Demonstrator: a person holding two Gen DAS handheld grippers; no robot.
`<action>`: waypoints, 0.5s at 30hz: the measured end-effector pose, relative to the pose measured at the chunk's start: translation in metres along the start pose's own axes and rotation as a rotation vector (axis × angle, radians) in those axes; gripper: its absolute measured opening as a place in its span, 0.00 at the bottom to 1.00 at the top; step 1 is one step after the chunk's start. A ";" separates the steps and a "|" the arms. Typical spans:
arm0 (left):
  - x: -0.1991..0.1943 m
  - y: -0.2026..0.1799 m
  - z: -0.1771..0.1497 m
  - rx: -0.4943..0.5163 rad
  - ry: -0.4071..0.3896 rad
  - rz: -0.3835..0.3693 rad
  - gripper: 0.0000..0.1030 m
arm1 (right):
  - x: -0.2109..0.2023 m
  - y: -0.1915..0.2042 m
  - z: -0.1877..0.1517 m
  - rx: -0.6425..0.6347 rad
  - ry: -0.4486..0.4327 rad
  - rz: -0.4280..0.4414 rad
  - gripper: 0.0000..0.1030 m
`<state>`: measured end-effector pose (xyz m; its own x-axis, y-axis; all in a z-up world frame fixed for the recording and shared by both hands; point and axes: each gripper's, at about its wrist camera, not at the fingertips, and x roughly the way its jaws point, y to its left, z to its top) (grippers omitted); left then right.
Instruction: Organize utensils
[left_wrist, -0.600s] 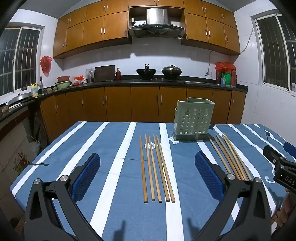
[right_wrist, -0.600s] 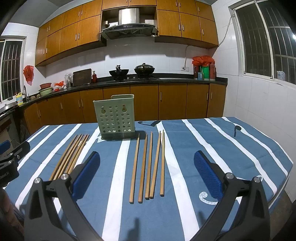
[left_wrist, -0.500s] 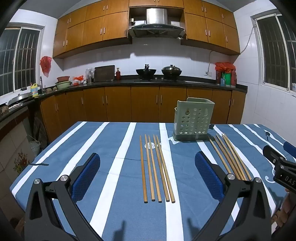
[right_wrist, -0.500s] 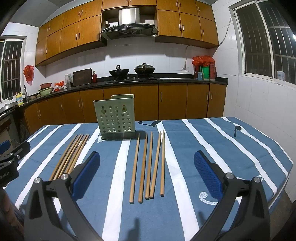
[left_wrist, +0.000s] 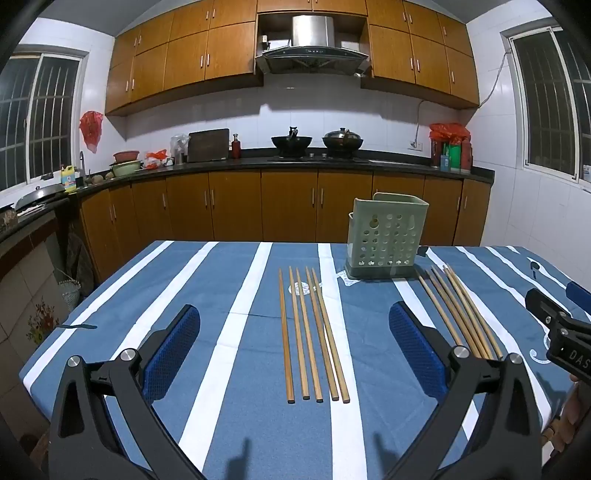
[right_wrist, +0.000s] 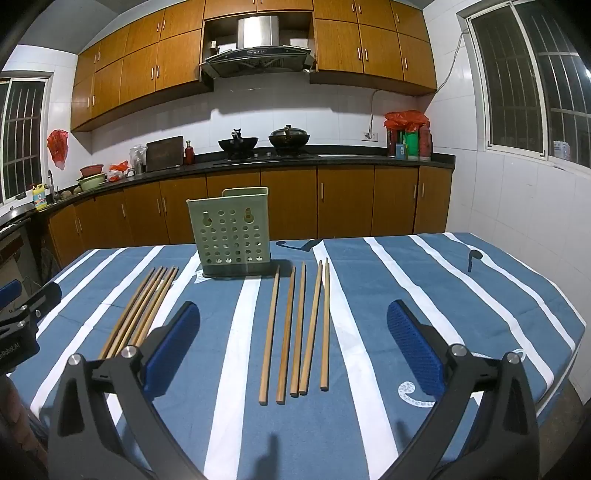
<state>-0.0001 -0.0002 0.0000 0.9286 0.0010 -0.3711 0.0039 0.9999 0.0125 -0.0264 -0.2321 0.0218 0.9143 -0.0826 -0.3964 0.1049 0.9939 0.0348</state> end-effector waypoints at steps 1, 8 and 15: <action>0.000 0.000 0.000 0.000 0.000 0.000 0.98 | 0.000 0.000 0.000 0.000 0.000 0.000 0.96; 0.000 0.000 0.000 0.000 0.001 0.000 0.98 | 0.000 -0.001 0.000 0.000 0.001 0.000 0.96; 0.000 0.000 0.000 0.000 0.002 0.000 0.98 | 0.001 -0.001 -0.001 0.001 0.001 0.000 0.96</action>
<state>0.0000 -0.0001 0.0000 0.9278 0.0013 -0.3730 0.0037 0.9999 0.0126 -0.0260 -0.2329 0.0208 0.9139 -0.0825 -0.3976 0.1051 0.9938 0.0354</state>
